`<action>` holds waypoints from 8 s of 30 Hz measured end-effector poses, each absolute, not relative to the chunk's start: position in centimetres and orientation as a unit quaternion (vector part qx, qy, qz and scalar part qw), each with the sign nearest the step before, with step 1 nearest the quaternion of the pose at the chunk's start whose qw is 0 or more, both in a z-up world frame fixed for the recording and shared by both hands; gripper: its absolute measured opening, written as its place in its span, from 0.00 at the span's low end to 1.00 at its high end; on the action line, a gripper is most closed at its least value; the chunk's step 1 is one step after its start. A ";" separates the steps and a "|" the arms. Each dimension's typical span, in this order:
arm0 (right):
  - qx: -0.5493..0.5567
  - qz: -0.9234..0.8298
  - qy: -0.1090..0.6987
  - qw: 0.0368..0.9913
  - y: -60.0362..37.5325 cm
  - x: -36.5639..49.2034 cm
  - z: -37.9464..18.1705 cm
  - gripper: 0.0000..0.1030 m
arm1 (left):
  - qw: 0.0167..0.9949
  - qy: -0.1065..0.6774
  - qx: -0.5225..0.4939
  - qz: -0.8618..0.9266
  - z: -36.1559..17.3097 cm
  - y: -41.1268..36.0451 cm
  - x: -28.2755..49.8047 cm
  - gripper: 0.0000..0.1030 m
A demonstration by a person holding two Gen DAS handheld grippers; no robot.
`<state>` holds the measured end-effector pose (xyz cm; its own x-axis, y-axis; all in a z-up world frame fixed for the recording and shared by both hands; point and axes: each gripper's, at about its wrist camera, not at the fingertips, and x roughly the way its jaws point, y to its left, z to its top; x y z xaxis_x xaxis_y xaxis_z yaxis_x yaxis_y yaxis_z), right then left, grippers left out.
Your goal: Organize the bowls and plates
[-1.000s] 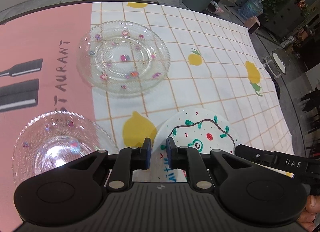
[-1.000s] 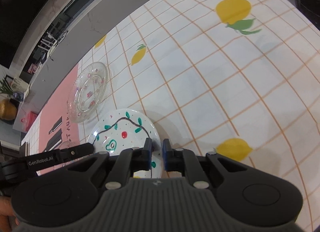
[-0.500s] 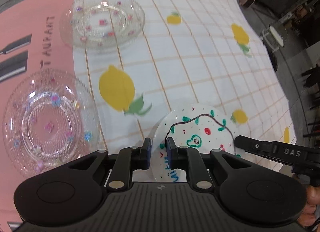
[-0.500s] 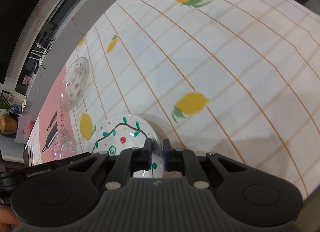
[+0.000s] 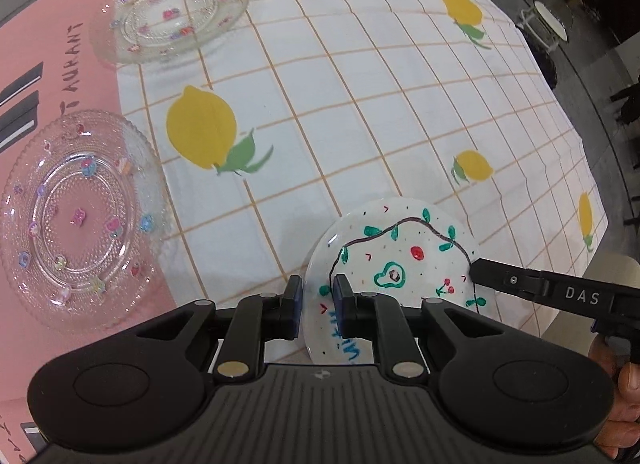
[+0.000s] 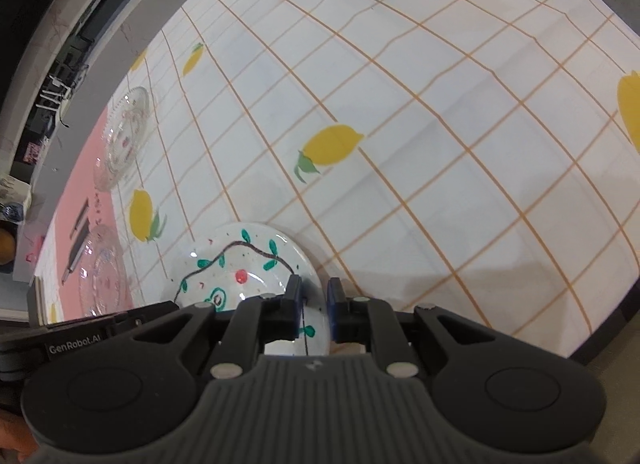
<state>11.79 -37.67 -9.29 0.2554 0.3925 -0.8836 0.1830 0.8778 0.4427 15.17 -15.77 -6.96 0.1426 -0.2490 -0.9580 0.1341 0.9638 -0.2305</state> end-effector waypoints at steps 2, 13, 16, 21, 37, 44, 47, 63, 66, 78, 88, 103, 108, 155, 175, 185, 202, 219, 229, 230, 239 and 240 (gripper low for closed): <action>0.230 0.070 0.608 0.757 -37.6 11.7 -9.3 0.14 | 0.752 0.645 -0.041 -0.127 -7.0 -16.0 15.1 0.18; 0.189 0.065 0.605 0.771 -36.9 11.0 -8.9 0.15 | 0.743 0.655 -0.022 -0.135 -7.4 -16.8 14.7 0.19; 0.186 0.066 0.606 0.771 -36.9 11.0 -8.9 0.16 | 0.739 0.659 -0.014 -0.136 -7.7 -17.1 14.6 0.19; 0.177 0.066 0.605 0.773 -36.5 11.1 -8.8 0.21 | 0.736 0.664 -0.021 -0.129 -7.8 -17.0 14.8 0.19; 0.161 0.078 0.552 0.814 -35.0 11.7 -6.0 0.33 | 0.819 0.557 -0.102 -0.094 -1.2 -9.1 14.3 0.43; 0.136 0.109 0.552 0.816 -32.4 12.0 -5.5 0.35 | 0.837 0.526 -0.140 -0.061 -0.3 -3.3 12.6 0.44; 0.134 0.127 0.550 0.815 -31.1 12.2 -5.2 0.37 | 0.846 0.508 -0.150 -0.055 0.3 -1.2 11.5 0.47; 0.105 0.209 0.552 0.800 -23.1 16.6 -4.2 0.38 | 0.852 0.476 -0.217 -0.017 -3.0 6.4 10.1 0.52; 0.092 0.217 0.558 0.795 -21.2 17.9 -4.8 0.39 | 0.847 0.481 -0.228 -0.010 -3.8 7.1 10.5 0.52; 0.082 0.258 0.559 0.784 -16.0 19.7 -6.7 0.40 | 0.838 0.493 -0.232 -0.007 -5.4 6.7 11.5 0.53; 0.085 0.258 0.566 0.778 -15.0 20.1 -8.4 0.39 | 0.823 0.509 -0.250 -0.001 -7.6 7.1 11.7 0.53; 0.103 0.276 0.558 0.776 -14.8 19.8 -8.8 0.38 | 0.823 0.498 -0.273 -0.007 -8.2 7.3 11.4 0.55; 0.110 0.284 0.562 0.769 -14.8 19.8 -8.9 0.38 | 0.829 0.493 -0.263 -0.007 -8.1 6.7 11.3 0.56; 0.149 0.226 0.538 0.799 -19.9 19.2 -6.0 0.07 | 0.846 0.473 -0.247 -0.016 -5.6 4.0 11.3 0.14; 0.199 0.154 0.522 0.815 -28.1 15.5 -4.0 0.07 | 0.843 0.483 -0.220 -0.087 -4.6 -2.6 11.7 0.15; 0.215 0.138 0.528 0.810 -31.1 13.1 -4.3 0.07 | 0.841 0.495 -0.192 -0.103 -4.1 -5.6 10.6 0.15; 0.256 0.098 0.559 0.783 -37.6 10.6 -6.5 0.07 | 0.815 0.550 -0.146 -0.108 -4.6 -12.0 9.5 0.15; 0.245 0.083 0.578 0.774 -39.2 10.0 -7.7 0.08 | 0.804 0.582 -0.058 -0.107 -6.3 -15.9 9.9 0.17; 0.204 0.089 0.578 0.785 -38.4 9.2 -7.3 0.09 | 0.799 0.588 0.030 -0.121 -6.8 -17.8 9.6 0.16; 0.199 0.089 0.578 0.787 -38.3 9.1 -7.2 0.09 | 0.799 0.587 0.040 -0.124 -6.7 -18.0 9.6 0.16; 0.152 0.090 0.588 0.790 -37.3 8.4 -7.4 0.12 | 0.792 0.587 0.094 -0.142 -6.6 -19.2 9.2 0.16; 0.149 0.090 0.588 0.790 -37.3 8.4 -7.4 0.12 | 0.791 0.588 0.094 -0.144 -6.7 -19.1 9.3 0.16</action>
